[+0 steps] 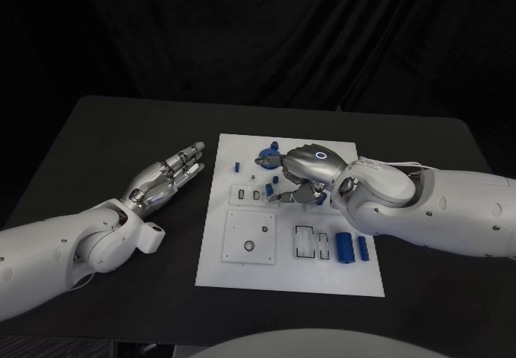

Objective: Assemble the parts on the task board

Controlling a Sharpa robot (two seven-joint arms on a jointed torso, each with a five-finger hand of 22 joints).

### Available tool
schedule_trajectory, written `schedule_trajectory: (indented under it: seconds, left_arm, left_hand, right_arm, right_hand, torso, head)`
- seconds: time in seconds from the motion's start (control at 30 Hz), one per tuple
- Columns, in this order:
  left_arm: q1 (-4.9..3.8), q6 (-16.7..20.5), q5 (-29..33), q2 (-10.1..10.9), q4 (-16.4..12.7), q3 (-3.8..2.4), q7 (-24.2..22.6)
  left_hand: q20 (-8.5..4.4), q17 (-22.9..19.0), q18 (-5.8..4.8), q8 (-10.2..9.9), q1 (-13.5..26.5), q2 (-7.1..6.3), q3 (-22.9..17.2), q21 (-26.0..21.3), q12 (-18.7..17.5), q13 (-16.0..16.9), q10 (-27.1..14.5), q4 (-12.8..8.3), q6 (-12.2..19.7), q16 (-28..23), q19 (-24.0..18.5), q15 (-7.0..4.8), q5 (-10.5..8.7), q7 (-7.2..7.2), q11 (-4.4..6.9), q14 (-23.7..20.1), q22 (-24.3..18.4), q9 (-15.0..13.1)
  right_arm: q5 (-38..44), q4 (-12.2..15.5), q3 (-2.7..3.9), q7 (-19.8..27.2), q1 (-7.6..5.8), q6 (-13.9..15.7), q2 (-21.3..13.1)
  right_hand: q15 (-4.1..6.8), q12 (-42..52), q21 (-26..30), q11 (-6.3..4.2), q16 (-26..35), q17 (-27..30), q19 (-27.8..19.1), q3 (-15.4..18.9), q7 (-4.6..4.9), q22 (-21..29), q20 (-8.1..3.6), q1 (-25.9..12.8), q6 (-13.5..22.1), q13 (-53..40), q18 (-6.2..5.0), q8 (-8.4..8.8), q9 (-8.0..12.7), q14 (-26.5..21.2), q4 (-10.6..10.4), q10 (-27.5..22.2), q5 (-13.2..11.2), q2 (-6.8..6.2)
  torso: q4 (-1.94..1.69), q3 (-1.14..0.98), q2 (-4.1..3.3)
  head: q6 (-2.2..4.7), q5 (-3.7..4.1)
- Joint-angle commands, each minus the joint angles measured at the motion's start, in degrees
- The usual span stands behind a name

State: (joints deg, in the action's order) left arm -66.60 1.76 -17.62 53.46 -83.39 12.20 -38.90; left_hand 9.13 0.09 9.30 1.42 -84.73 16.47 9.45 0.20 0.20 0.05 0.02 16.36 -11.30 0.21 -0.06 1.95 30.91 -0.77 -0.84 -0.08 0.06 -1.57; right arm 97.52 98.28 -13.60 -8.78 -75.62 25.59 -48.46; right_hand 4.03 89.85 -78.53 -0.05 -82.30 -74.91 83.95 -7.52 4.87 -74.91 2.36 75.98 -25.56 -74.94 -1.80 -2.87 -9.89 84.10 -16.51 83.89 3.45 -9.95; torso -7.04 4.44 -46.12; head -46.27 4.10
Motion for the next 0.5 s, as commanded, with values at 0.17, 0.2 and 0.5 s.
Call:
schedule_trajectory:
  seconds: [0.17, 0.2, 0.5]
  left_arm:
    - [-0.93, 2.1, 0.2, 0.3, -1.2, -0.06, -7.3]
    - [-1.54, 2.3, 0.2, 0.2, -1.2, -0.05, -7.2]
    - [-7.04, 2.6, 0.4, -1.2, -1.0, -0.05, -3.0]
  left_hand:
    - [0.55, -0.1, 1.07, 0.4, 0.7, -0.45, 0.3, -0.2, -0.2, -0.1, 0.0, 0.3, -1.7, -0.2, 0.1, -0.07, -0.13, 1.26, 0.57, 0.1, -0.1, -0.2]
    - [0.61, -0.1, 1.07, 0.5, 0.8, -0.44, 0.4, -0.2, -0.2, -0.1, 0.0, 0.4, -1.9, -0.2, 0.1, -0.05, -0.18, 1.40, 0.53, 0.1, -0.1, -0.2]
    - [2.94, 0.0, 1.18, 0.6, 2.0, -0.01, 1.8, 1.1, 0.7, 0.9, 3.2, 0.4, -4.2, -0.1, 1.8, 2.09, -2.21, 3.30, -2.26, 0.2, 0.9, -0.4]
  right_arm:
    - [-3.1, 1.3, 0.16, 4.5, -0.93, 9.0, -2.1]
    - [-3.8, 1.3, 0.16, 5.0, -1.17, 9.5, -2.4]
    - [-6.8, 0.7, -0.12, 7.5, -2.19, 11.8, -5.8]
  right_hand:
    - [0.19, 0.2, -0.2, -0.47, -0.2, -5.7, 1.7, -0.5, 0.02, -11.5, -0.24, 0.0, -2.6, -15.1, -0.83, -0.54, -0.3, 3.9, -0.2, 6.1, 0.0, 1.47]
    - [0.20, 0.2, -0.4, -0.49, -0.4, -5.9, 1.8, -0.9, 0.00, -11.6, -0.25, 0.0, -4.1, -15.1, -0.78, -0.84, -0.5, 4.0, -0.1, 6.1, 0.2, 2.36]
    - [0.06, 0.2, -1.4, -0.32, -0.9, -6.4, 2.2, -1.4, 0.24, -12.0, -0.14, 0.6, -13.6, -15.1, -0.55, -2.84, -1.9, 4.1, 1.0, 6.1, 2.0, 4.81]
  torso:
    - [-0.04, -0.19, 0.28]
    - [-0.05, -0.23, 0.34]
    - [-0.04, -1.35, 2.81]
  head:
    - [3.51, -1.54]
    - [3.83, -1.75]
    - [3.43, -2.78]
